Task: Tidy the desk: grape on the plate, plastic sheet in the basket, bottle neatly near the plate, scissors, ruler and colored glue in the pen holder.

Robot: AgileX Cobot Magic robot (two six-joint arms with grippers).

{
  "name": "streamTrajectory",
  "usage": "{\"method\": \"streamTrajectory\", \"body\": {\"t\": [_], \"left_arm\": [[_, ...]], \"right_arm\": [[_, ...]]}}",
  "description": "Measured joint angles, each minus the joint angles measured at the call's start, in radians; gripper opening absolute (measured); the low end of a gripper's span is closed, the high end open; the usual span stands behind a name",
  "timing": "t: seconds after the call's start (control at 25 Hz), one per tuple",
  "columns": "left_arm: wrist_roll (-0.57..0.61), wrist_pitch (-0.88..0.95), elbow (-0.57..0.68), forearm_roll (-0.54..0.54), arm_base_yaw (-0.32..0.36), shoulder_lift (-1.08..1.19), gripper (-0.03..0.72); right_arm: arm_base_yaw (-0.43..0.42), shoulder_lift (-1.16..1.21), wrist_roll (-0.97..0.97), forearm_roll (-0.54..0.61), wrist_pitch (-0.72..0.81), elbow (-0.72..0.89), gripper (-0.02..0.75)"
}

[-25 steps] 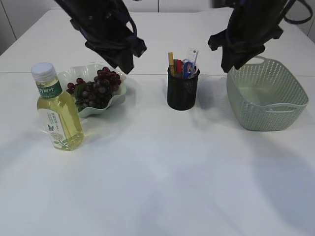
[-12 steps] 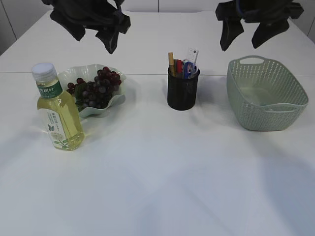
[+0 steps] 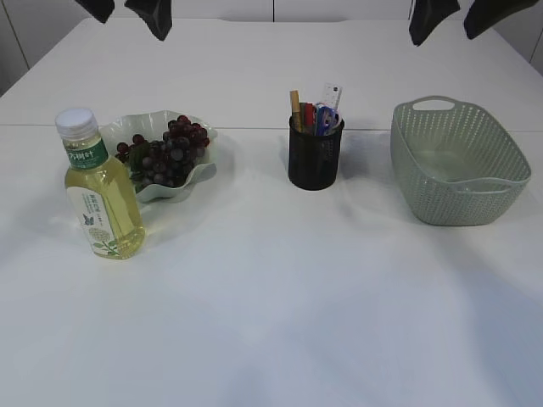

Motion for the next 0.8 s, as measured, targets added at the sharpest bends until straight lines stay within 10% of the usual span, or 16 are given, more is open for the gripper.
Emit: {"method": "streamTrajectory", "body": {"t": [0.4, 0.8], "left_arm": [[-0.002, 0.008, 0.037, -0.051, 0.002, -0.212, 0.459], [-0.010, 0.011, 0.325, -0.070, 0.002, -0.473, 0.457]], "right_arm": [[0.000, -0.249, 0.013, -0.050, 0.004, 0.215, 0.531], [0.000, -0.588, 0.013, -0.085, 0.004, 0.491, 0.531]]}}
